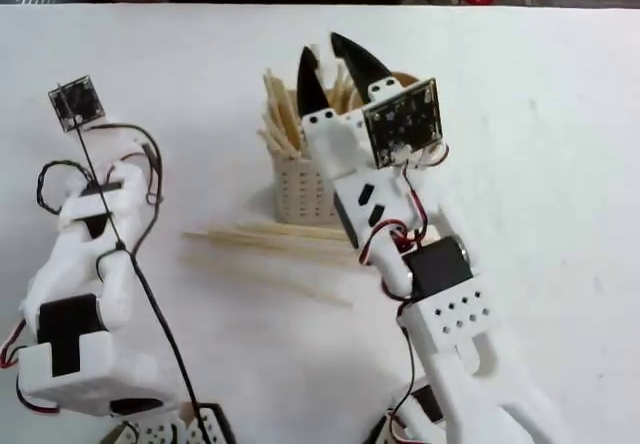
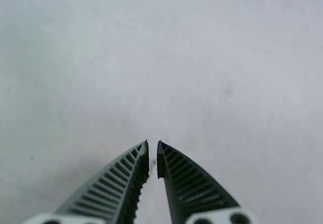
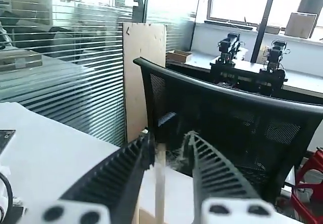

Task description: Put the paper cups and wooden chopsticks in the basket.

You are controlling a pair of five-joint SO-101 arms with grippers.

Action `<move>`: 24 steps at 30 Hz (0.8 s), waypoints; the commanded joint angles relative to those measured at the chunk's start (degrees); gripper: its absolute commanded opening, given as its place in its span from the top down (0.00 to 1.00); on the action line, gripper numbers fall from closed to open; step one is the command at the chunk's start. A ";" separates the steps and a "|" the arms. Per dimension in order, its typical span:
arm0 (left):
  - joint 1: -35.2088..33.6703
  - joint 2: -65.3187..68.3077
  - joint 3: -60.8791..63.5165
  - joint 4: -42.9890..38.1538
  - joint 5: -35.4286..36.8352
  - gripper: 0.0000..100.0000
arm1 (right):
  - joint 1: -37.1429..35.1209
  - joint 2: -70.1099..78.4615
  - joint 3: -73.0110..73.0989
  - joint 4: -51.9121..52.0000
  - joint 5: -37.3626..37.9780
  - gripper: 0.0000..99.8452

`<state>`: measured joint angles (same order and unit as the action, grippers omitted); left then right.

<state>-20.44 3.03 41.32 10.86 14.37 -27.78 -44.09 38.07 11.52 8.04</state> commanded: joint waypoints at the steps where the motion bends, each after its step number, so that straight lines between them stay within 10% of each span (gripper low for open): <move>1: 0.84 -0.22 -3.25 -1.32 -0.70 0.95 | 0.22 -0.66 -1.76 0.31 -0.53 0.91; 7: 0.84 -0.22 -3.25 -1.32 -0.70 0.95 | 0.04 -1.10 -2.02 8.57 0.00 0.91; 15: 0.84 -0.22 -3.25 -1.32 -0.70 0.95 | -2.07 -8.84 -14.15 50.07 0.53 0.91; 24: 0.84 -0.22 -3.25 -1.32 -0.70 0.95 | -9.19 5.14 -13.54 70.64 26.20 0.91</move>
<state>-20.44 3.03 41.32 10.86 14.37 -34.20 -44.44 23.82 78.42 25.45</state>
